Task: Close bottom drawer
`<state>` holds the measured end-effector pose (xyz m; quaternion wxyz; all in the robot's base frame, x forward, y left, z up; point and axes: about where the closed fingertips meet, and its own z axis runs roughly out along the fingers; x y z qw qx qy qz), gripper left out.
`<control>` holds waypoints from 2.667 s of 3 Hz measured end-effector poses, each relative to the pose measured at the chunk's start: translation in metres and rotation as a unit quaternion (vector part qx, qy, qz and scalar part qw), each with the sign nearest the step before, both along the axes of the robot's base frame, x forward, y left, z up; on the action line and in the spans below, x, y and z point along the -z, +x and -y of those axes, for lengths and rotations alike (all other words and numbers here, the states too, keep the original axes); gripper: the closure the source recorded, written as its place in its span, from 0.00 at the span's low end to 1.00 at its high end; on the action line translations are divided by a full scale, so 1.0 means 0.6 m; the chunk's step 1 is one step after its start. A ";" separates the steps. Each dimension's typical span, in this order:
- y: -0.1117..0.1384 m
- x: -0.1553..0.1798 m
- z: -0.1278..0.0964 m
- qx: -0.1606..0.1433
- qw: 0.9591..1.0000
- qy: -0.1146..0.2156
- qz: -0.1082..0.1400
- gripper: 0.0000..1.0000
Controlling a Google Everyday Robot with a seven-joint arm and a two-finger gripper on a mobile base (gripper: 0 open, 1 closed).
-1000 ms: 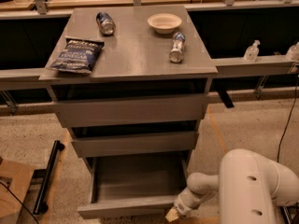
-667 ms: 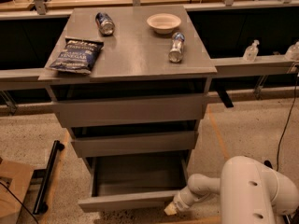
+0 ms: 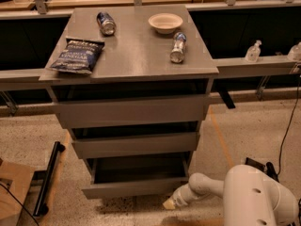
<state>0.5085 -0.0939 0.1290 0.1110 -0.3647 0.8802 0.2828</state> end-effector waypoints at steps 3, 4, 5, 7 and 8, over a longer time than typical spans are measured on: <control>0.123 -0.044 -0.045 -0.037 0.994 0.008 0.106 1.00; 0.185 -0.079 -0.061 -0.060 0.986 0.024 0.156 1.00; 0.234 -0.107 -0.102 -0.113 0.970 0.047 0.208 1.00; 0.257 -0.094 -0.135 -0.128 0.959 0.090 0.237 1.00; 0.297 -0.129 -0.129 -0.096 0.946 0.109 0.289 1.00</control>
Offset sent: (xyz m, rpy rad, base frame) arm 0.2056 0.0357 0.0785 0.0210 -0.5377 0.1536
